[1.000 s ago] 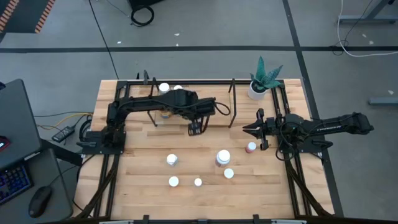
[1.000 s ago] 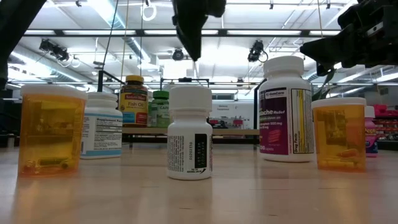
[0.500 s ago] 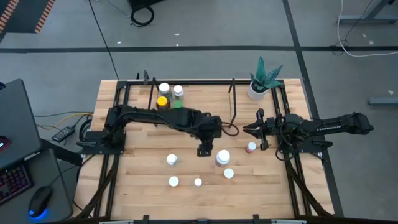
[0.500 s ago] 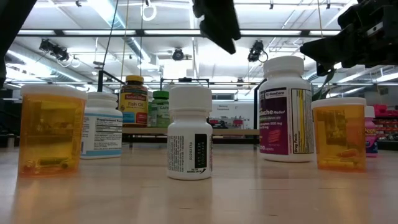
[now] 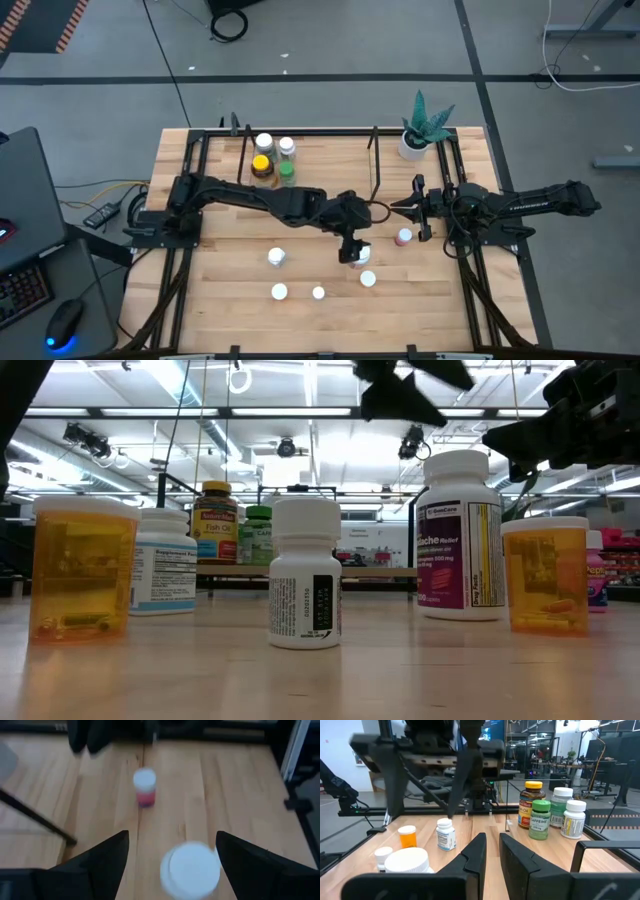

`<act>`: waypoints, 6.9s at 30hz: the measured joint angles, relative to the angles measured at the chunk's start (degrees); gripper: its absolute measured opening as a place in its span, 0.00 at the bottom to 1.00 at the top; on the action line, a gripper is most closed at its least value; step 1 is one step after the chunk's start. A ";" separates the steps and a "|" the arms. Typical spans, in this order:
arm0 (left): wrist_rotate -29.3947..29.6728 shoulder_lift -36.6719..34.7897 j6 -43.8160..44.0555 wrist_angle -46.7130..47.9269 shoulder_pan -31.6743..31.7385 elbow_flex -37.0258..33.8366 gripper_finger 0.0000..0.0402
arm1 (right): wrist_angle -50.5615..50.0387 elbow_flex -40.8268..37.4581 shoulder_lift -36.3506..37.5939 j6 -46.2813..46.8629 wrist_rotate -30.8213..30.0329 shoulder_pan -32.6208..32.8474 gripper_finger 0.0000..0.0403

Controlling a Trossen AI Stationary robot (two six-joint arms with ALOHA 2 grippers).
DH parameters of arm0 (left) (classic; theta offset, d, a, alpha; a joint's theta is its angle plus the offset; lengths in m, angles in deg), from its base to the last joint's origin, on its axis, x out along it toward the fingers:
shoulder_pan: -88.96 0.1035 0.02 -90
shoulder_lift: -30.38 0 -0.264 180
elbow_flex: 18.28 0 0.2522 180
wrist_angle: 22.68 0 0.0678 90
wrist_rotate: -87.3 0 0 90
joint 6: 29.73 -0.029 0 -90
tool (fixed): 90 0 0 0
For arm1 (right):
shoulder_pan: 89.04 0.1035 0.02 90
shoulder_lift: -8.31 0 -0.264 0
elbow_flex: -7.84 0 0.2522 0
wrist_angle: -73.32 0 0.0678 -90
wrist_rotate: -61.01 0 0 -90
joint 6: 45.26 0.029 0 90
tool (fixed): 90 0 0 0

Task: Pick and place medicine bottles onto shelf by color
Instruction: Put the red pill bottle on the shelf

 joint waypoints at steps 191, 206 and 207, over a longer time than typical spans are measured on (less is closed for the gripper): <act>8.47 16.50 -8.71 29.41 31.47 26.30 0.70 | 0.94 0.00 0.01 0.00 -0.57 0.00 0.15; 19.84 2.25 -11.99 33.71 16.95 23.68 0.43 | 1.23 0.00 0.01 0.00 -0.57 -0.02 0.15; 19.61 1.12 -12.15 32.07 15.91 21.98 0.42 | 1.23 0.00 0.01 0.00 -0.57 0.00 0.15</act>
